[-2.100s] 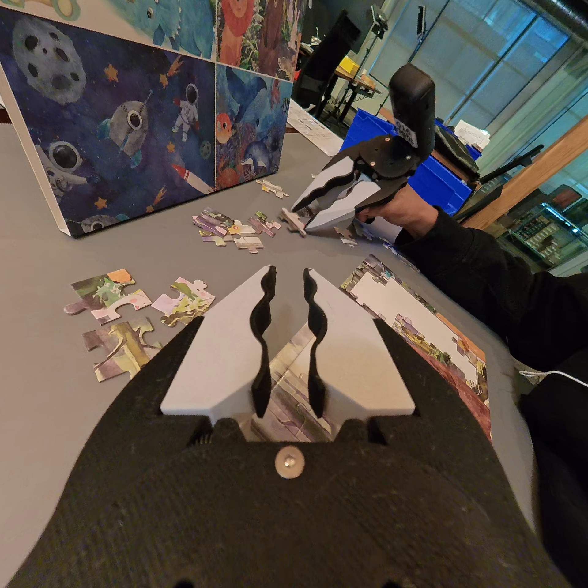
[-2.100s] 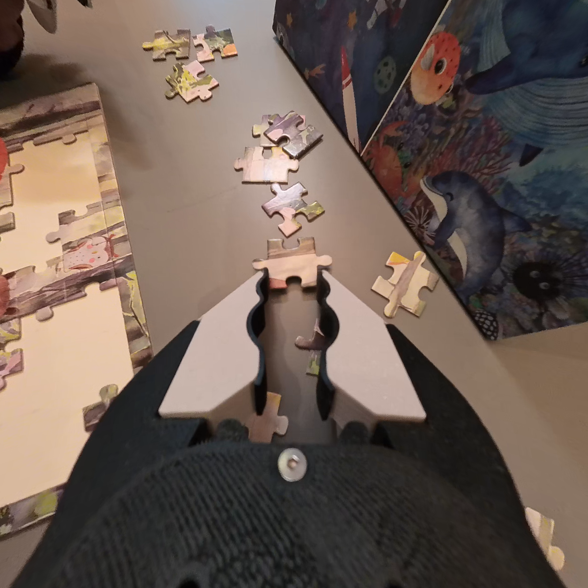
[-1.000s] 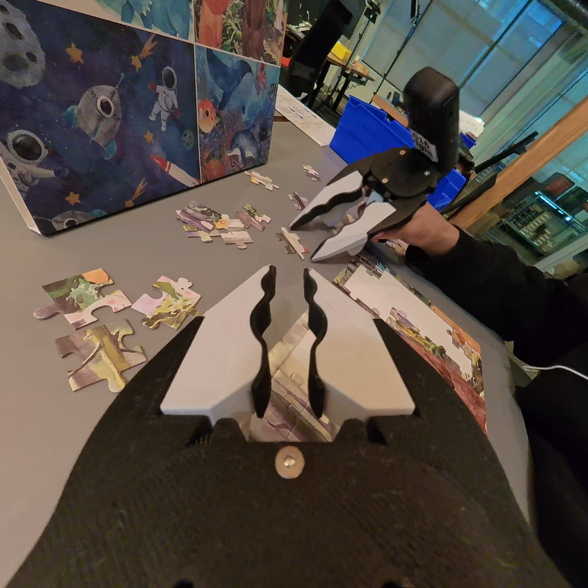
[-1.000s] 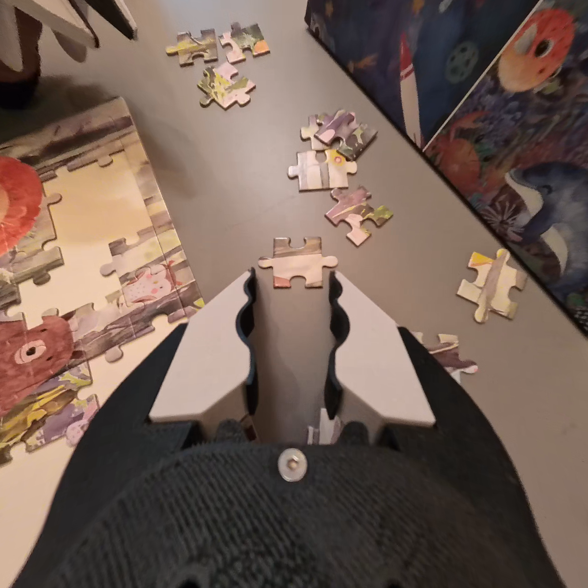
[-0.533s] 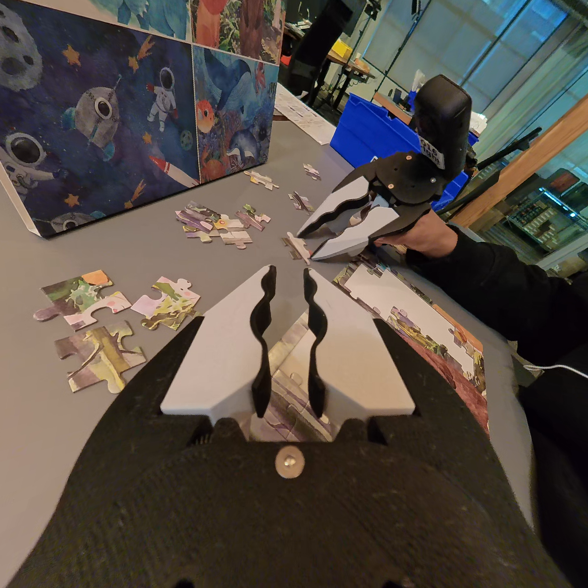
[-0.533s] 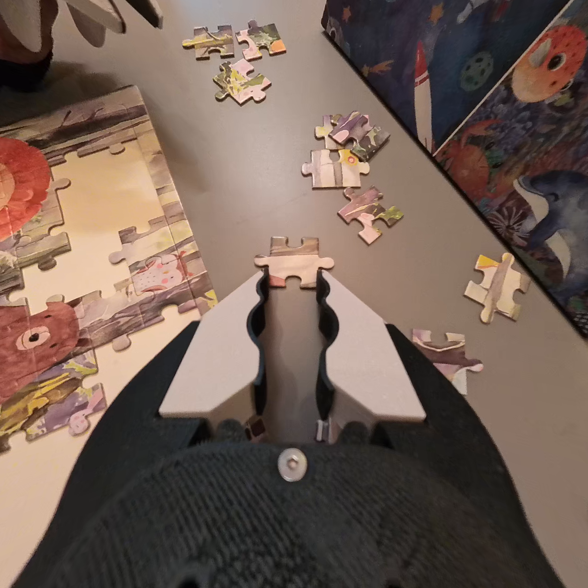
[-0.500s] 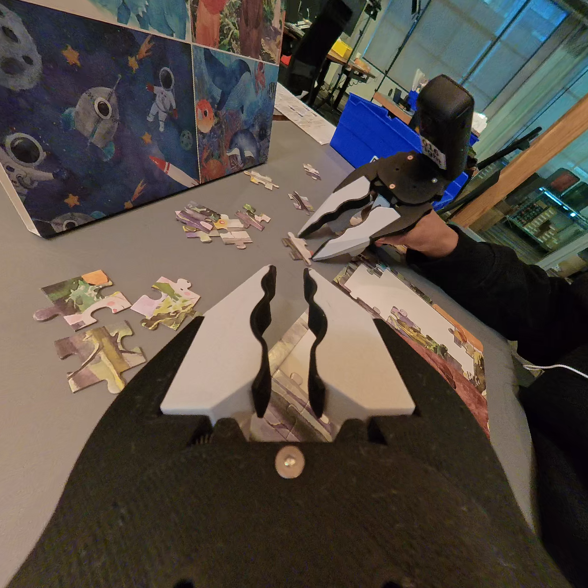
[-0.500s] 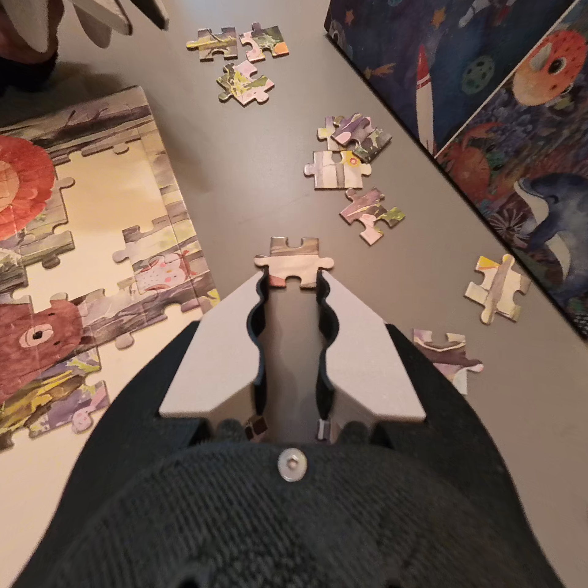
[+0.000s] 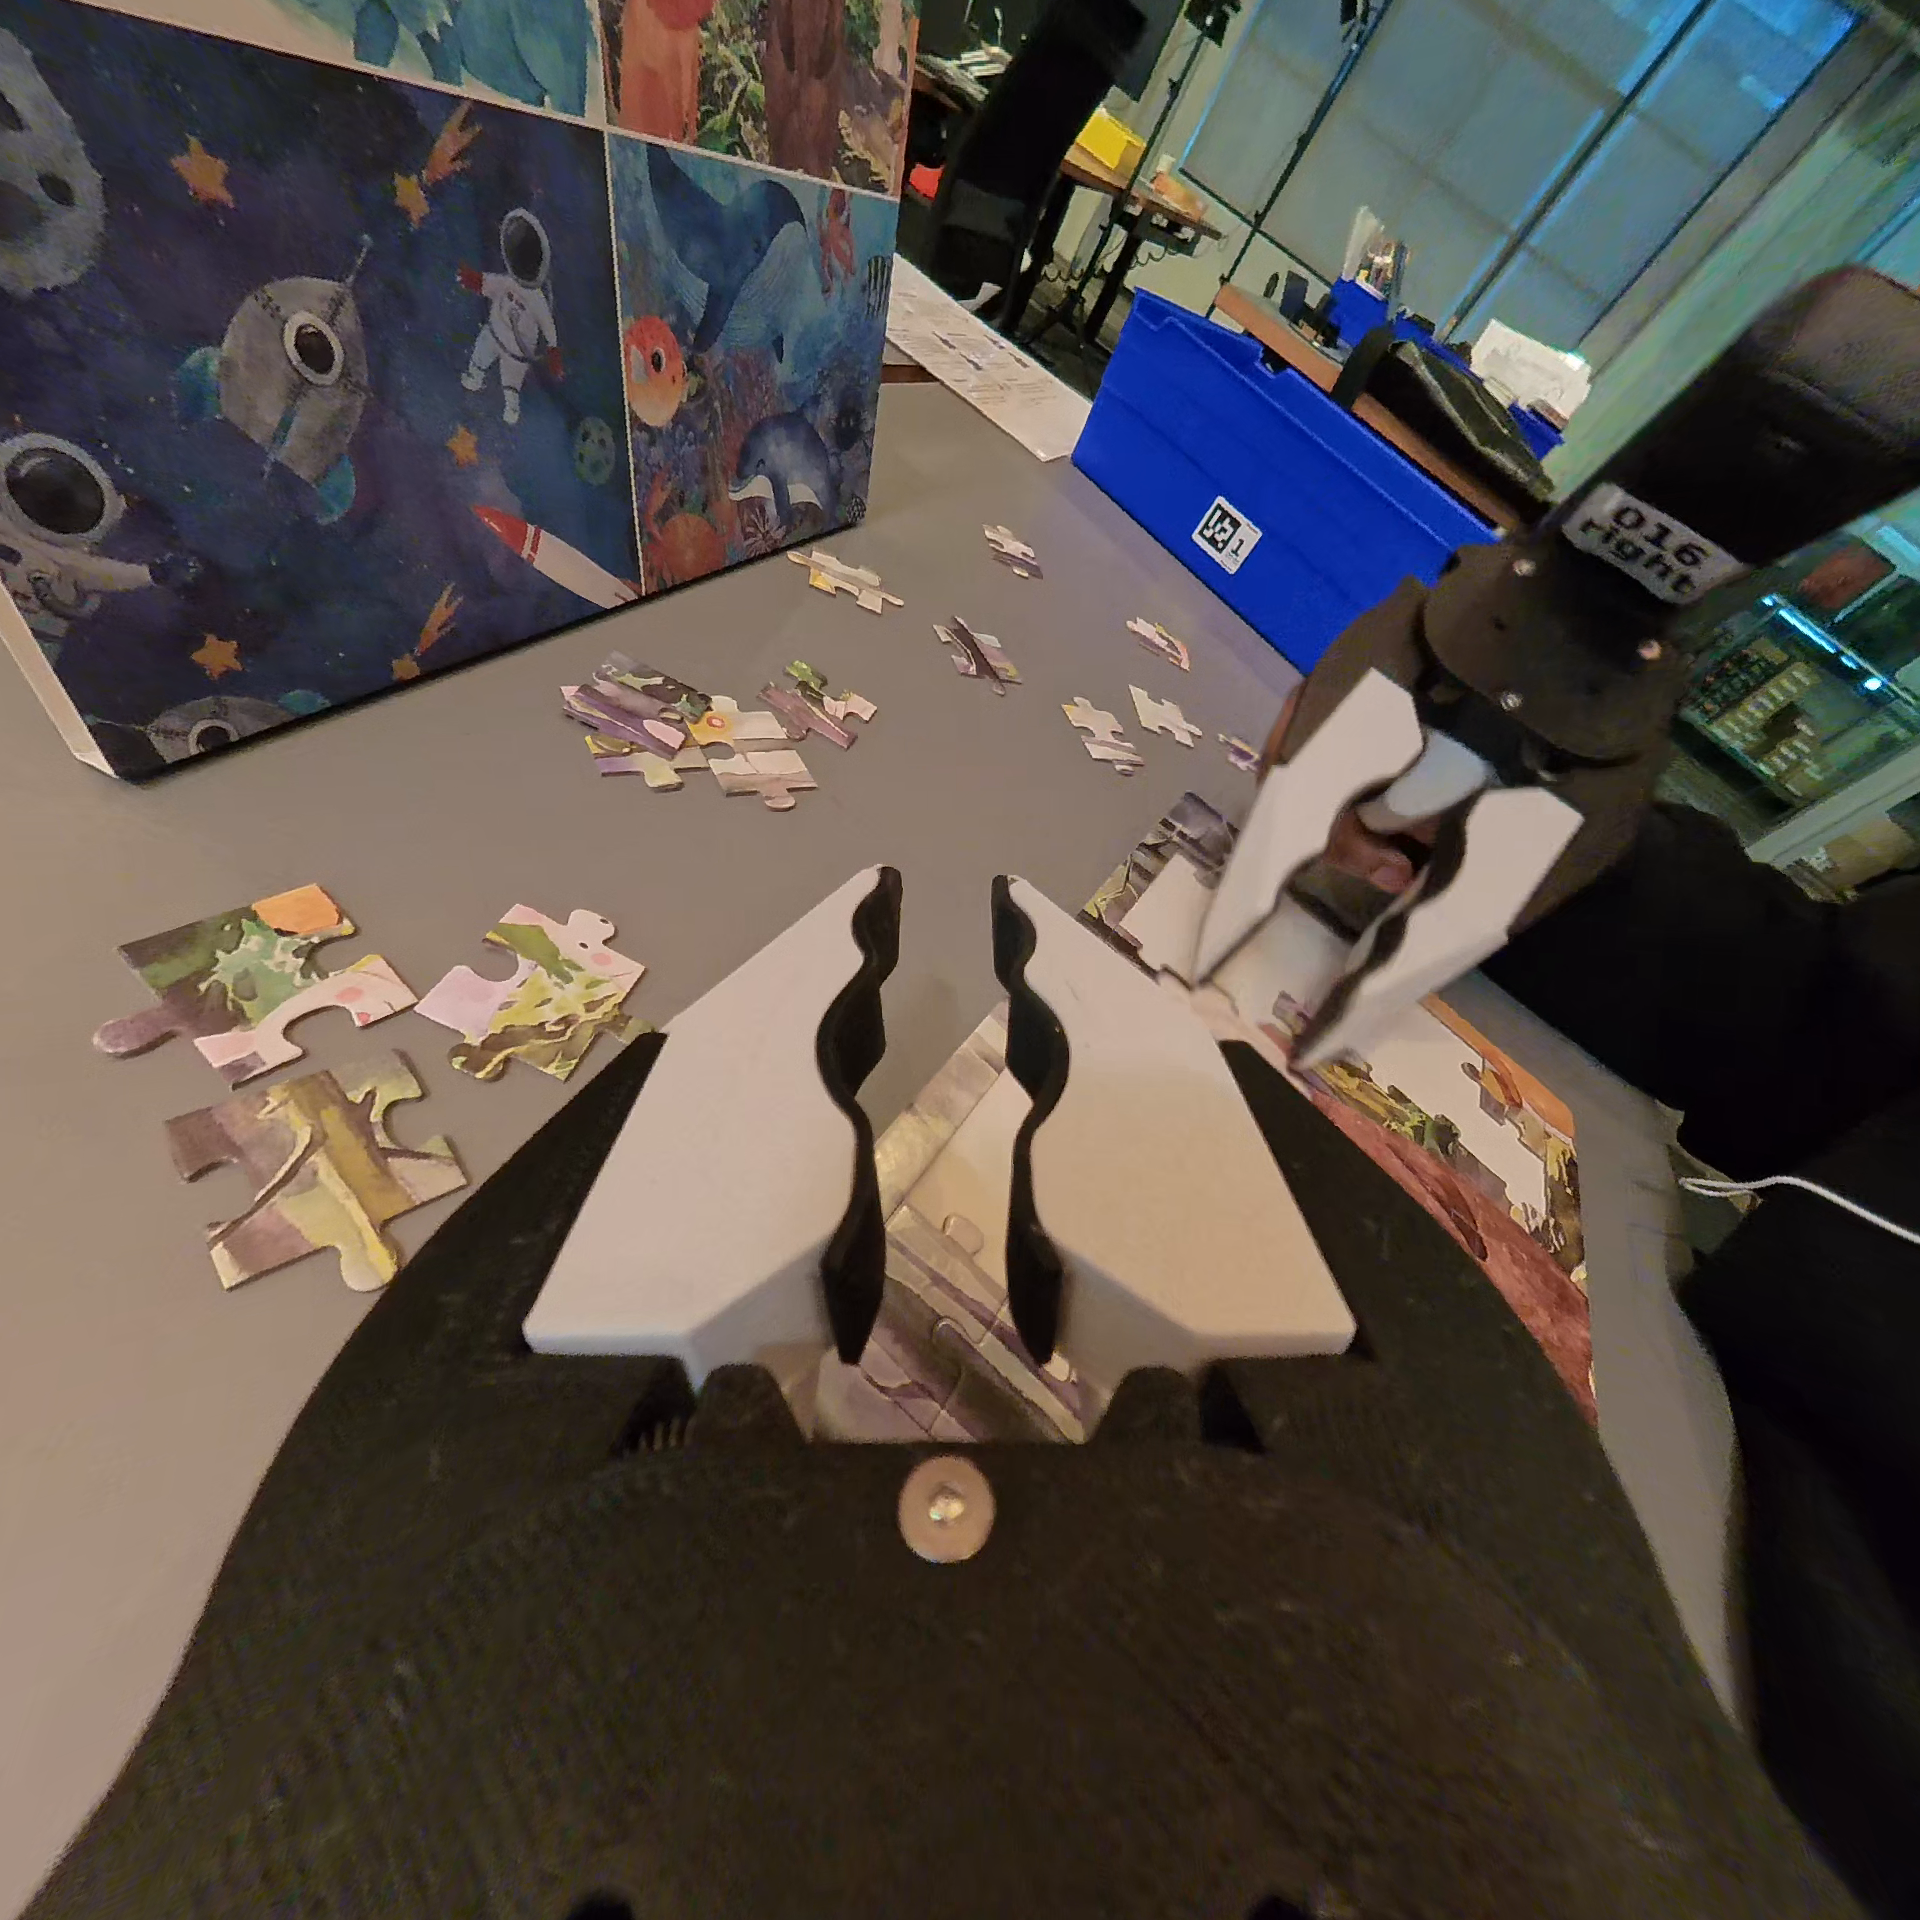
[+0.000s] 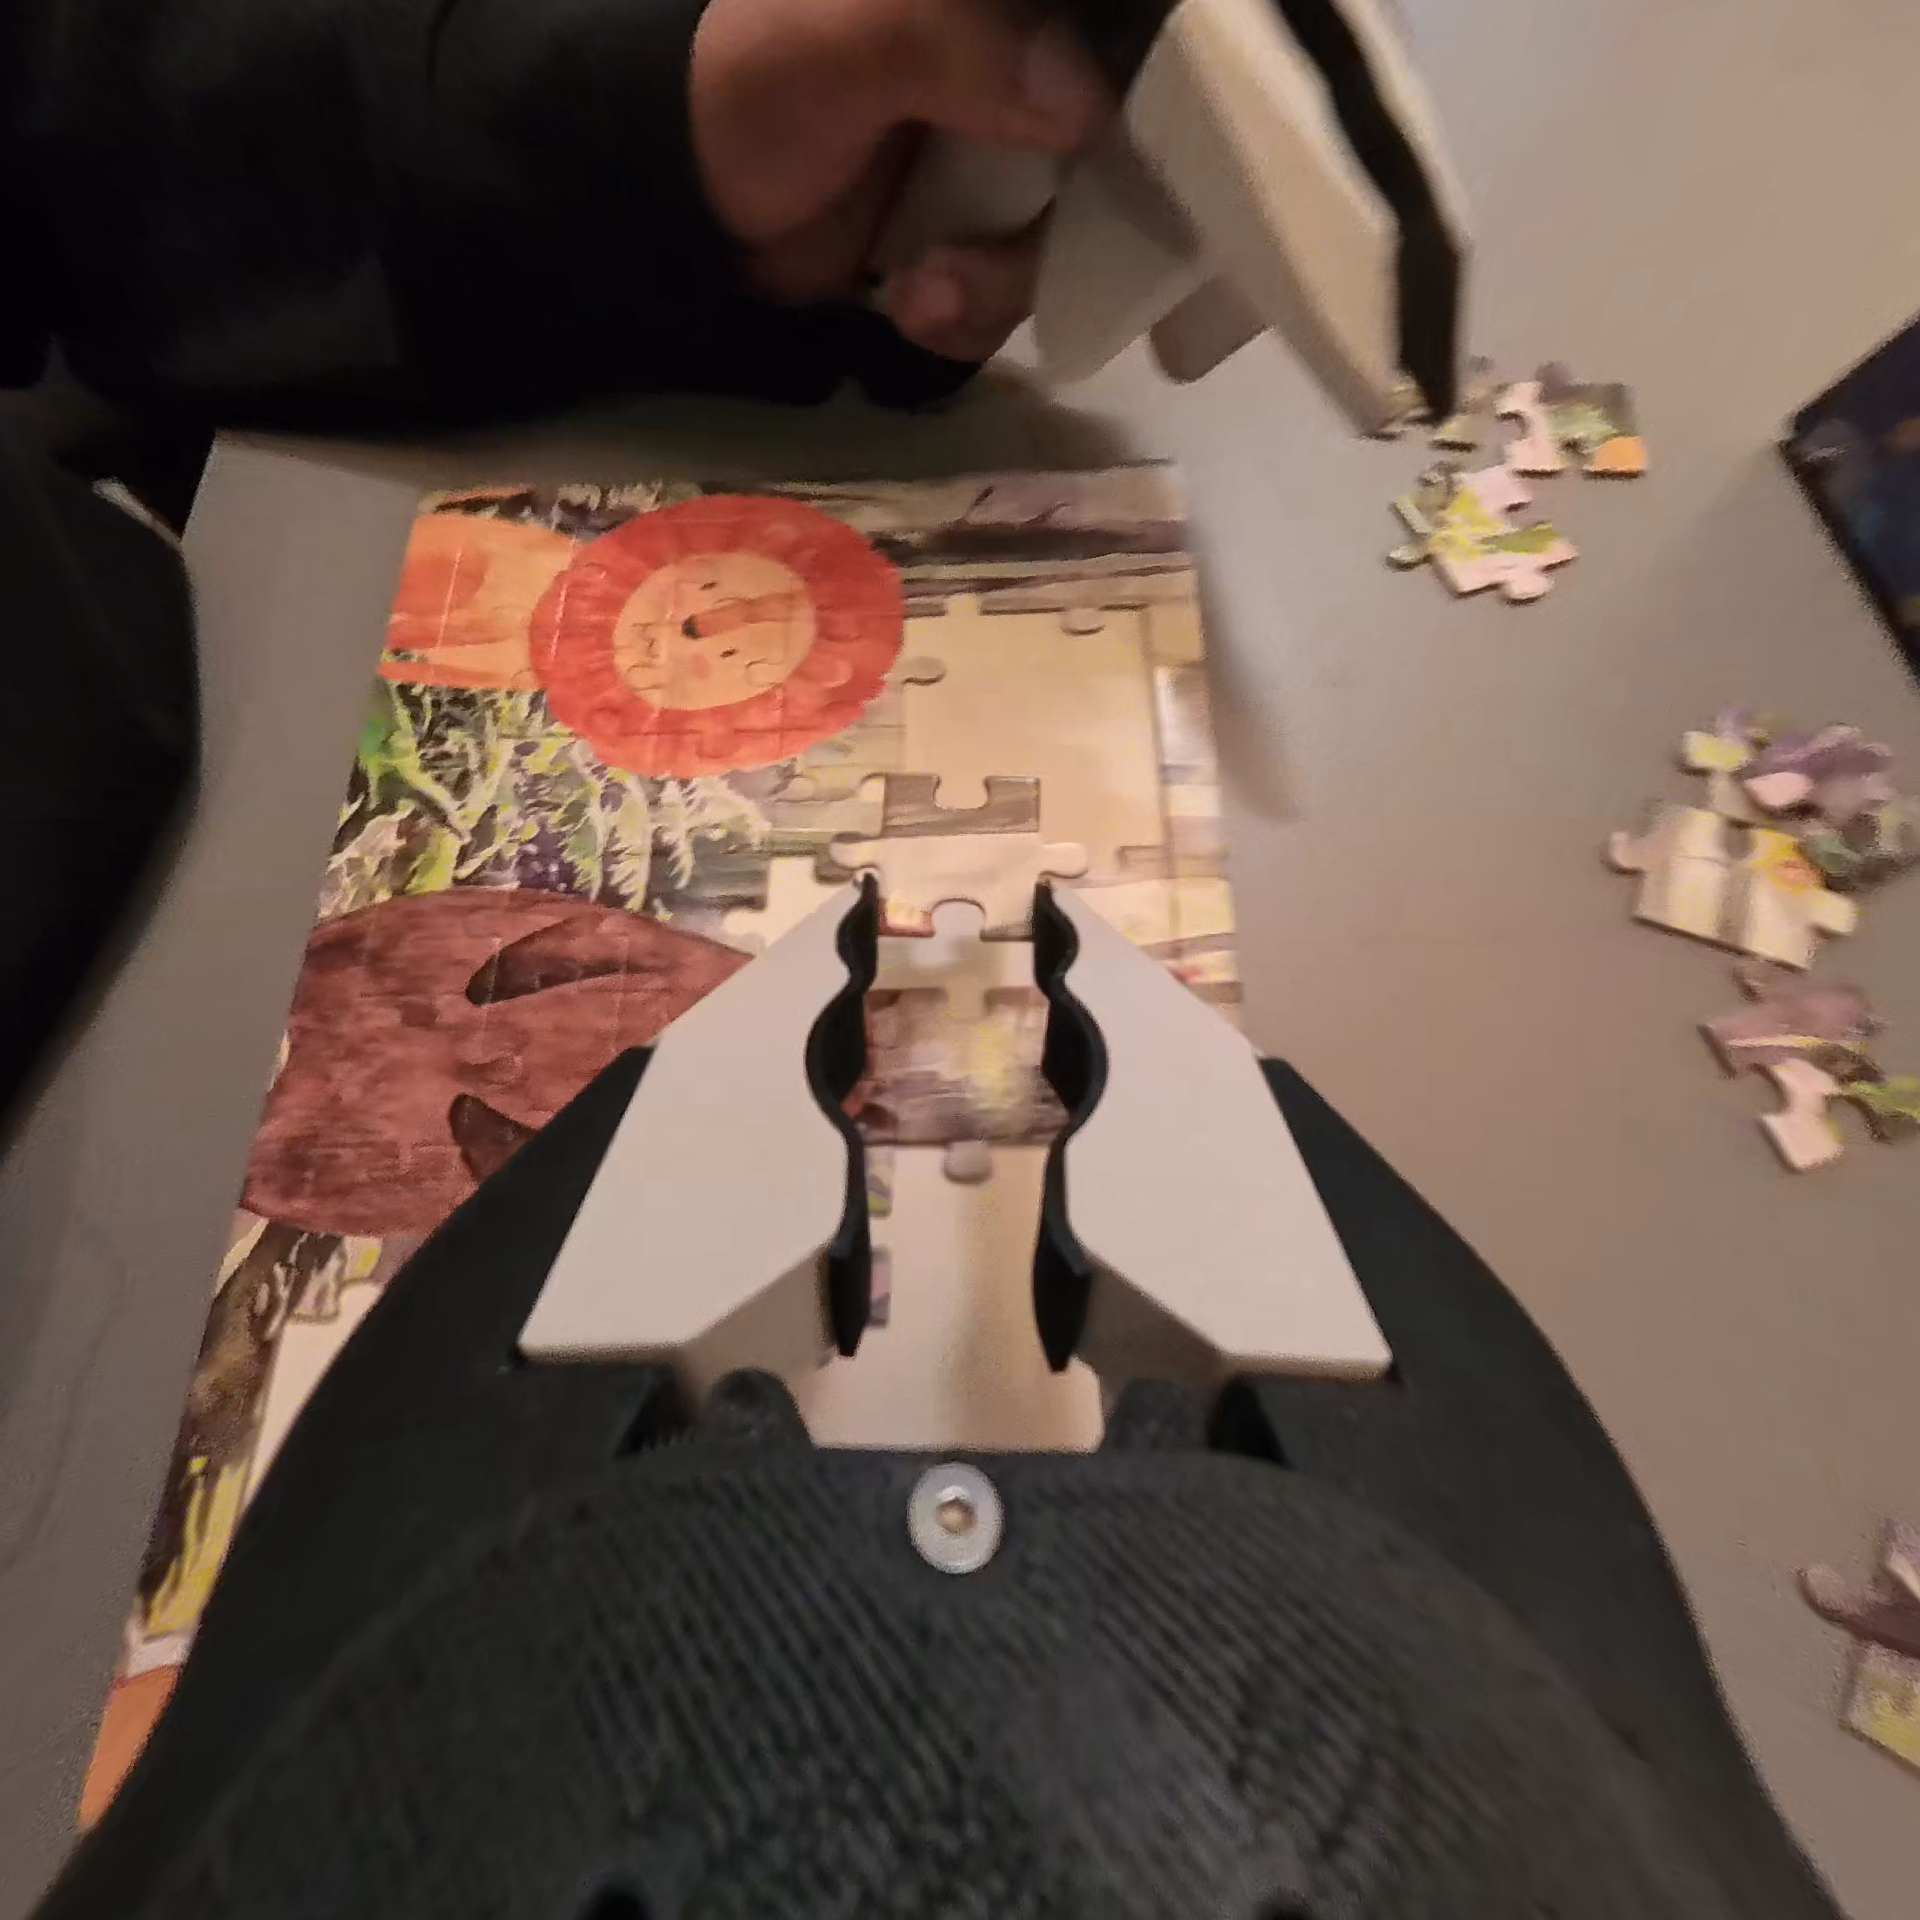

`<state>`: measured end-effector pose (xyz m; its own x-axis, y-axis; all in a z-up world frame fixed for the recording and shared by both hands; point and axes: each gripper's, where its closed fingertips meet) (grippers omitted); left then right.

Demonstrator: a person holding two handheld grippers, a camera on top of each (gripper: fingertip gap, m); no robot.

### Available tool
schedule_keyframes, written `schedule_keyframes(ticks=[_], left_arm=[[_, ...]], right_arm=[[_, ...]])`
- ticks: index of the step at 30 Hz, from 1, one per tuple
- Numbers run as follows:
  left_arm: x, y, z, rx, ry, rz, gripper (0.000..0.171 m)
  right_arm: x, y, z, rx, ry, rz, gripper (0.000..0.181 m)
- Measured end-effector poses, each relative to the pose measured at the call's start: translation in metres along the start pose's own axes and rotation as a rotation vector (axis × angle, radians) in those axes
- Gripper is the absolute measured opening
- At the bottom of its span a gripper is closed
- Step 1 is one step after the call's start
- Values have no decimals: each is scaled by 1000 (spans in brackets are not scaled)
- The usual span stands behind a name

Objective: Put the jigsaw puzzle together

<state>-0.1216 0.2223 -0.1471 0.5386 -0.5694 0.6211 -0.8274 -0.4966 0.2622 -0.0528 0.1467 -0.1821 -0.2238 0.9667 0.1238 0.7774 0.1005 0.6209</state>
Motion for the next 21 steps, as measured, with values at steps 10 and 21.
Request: schedule_keyframes(ticks=[10, 21], left_arm=[[1, -2, 2, -14, -15, -5, 15], [3, -4, 5, -27, -15, 1, 15]], right_arm=[[-29, -14, 12, -102, 48, -56, 13], [-19, -16, 8, -36, 8, -19, 51]])
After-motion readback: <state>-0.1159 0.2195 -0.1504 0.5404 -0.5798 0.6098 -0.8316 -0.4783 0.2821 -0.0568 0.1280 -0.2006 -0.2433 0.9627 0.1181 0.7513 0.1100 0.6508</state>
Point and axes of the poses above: each gripper's, where its closed fingertips meet, y back along the fingers, z out of its underside, x = y × z across the jaws, and after that the axes turned 13 degrees about y, right-handed
